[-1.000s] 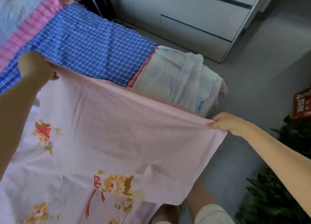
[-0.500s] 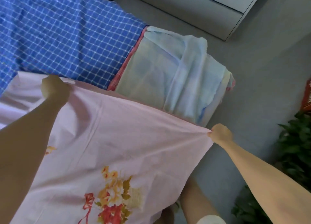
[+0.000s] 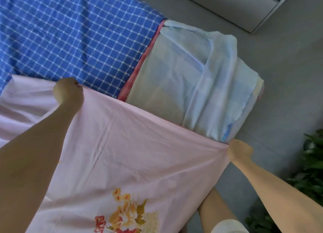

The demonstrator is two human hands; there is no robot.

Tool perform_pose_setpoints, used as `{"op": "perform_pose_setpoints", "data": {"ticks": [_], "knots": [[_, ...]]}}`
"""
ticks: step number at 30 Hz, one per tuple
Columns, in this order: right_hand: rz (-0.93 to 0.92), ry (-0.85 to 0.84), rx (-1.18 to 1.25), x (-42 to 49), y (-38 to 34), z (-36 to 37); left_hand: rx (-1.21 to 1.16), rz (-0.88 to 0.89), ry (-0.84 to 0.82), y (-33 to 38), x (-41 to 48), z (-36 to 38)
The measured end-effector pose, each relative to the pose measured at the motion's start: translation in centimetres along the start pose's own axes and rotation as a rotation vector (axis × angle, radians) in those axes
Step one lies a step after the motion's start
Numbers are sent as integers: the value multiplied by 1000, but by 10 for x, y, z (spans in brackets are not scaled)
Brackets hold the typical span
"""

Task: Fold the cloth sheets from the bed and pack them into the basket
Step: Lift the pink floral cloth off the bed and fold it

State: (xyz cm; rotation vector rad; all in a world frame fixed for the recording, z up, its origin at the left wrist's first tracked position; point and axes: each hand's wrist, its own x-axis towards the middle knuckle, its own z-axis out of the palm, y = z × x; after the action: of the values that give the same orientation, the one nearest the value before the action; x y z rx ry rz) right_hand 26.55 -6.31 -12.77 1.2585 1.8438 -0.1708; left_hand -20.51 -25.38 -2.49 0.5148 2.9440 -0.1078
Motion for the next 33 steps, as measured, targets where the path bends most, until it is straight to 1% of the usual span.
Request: {"op": "perform_pose_setpoints", "data": {"ticks": [2, 4, 5, 7, 8, 9, 11, 12, 13, 14, 15, 17, 19, 22, 25, 26, 29, 31, 33], "knots": [[-55, 59, -222, -7, -12, -22, 39, 101, -14, -4, 8, 5], [-124, 194, -273, -16, -37, -54, 23, 206, -29, -7, 12, 11], [-217, 293, -211, -19, -59, -73, -23, 240, -55, -9, 14, 12], [-478, 491, 13, -26, -106, -107, -144, 274, -191, -6, 11, 12], [-627, 512, 117, -30, -139, -125, -193, 314, -261, -7, 10, 11], [-756, 425, 219, -38, -174, -144, -229, 372, -316, -8, 8, 10], [-915, 139, 400, -56, -240, -176, -270, 499, -369, -9, 2, 8], [-994, 75, 447, -68, -277, -194, -269, 520, -375, -18, 4, 3], [-1056, 54, 472, -76, -305, -206, -258, 547, -367, -25, 6, 0], [-1096, 80, 436, -82, -322, -214, -225, 574, -373, -31, 8, -2], [-1119, 130, 367, -84, -330, -217, -183, 607, -378, -35, 9, -6], [-1162, 198, 220, -86, -346, -224, -75, 618, -413, -62, 16, -18], [-1190, 271, 162, -81, -337, -227, 82, 639, -520, -77, 18, -22], [-1205, 332, -16, -75, -332, -229, 281, 642, -558, -111, 29, -36], [-1177, 372, -169, -69, -328, -229, 406, 577, -460, -152, 59, -56], [-1149, 369, -197, -67, -327, -229, 413, 539, -431, -165, 68, -63], [-1088, 371, -238, -72, -343, -234, 343, 412, -403, -206, 91, -78], [-1001, 378, -306, -76, -361, -240, 371, 393, -298, -222, 98, -83], [-905, 383, -350, -76, -384, -250, 300, 280, -241, -238, 106, -89]]}}
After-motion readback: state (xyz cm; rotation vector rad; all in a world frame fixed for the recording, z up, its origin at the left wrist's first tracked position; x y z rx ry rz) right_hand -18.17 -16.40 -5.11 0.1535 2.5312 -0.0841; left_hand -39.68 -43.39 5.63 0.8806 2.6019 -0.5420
